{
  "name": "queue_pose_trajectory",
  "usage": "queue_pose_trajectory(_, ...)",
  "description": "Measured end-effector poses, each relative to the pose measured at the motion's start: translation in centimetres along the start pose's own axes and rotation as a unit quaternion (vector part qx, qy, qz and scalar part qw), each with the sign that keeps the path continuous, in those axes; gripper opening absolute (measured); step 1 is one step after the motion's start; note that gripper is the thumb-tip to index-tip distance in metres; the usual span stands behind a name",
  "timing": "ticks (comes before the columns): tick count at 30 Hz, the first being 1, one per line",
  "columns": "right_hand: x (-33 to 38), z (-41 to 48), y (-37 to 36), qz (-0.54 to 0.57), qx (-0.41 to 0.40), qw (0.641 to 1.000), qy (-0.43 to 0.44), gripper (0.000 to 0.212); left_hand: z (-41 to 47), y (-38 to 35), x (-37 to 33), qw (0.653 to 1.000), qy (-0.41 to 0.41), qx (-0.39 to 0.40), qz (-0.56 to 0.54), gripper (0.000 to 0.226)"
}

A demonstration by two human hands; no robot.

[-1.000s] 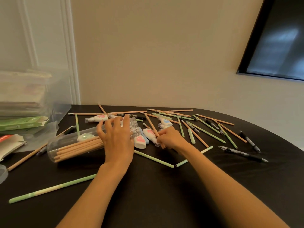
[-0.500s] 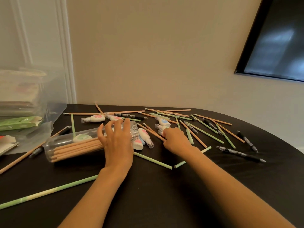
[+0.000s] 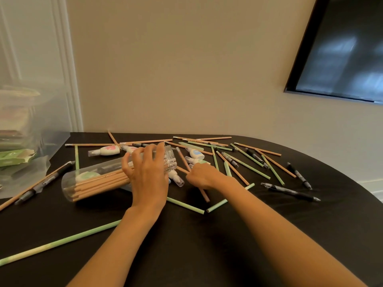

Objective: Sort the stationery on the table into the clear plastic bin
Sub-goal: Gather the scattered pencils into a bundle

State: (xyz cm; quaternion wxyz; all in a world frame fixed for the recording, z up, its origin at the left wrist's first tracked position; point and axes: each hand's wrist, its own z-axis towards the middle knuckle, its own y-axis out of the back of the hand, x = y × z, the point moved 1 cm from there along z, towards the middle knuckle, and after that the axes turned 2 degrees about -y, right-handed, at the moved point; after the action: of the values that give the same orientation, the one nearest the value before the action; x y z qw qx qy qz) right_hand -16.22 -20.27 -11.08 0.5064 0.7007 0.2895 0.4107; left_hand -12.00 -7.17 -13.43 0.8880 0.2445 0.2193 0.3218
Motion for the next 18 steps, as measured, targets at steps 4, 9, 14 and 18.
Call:
queue_pose_trajectory(4,-2.0,-0.2,1.7,0.086,-0.044,0.995,-0.019,0.037,0.8,-0.4,-1.6,0.999,0.024,0.024,-0.021,0.071)
queue_pose_trajectory(9,-7.5,0.5,3.6,0.018,-0.142,0.984,-0.105,0.033,1.2,-2.4,-4.1,1.000,-0.002,0.018,-0.011,0.073)
queue_pose_trajectory(14,-11.3,0.4,3.4,-0.031,-0.149,0.973,-0.172,0.029,0.9,-4.4,-5.0,0.999,-0.035,0.009,0.005,0.077)
queue_pose_trajectory(18,-12.1,1.3,2.7,-0.044,-0.107,0.978,-0.175,0.030,1.0,-5.1,-4.8,0.999,-0.033,0.005,0.013,0.079)
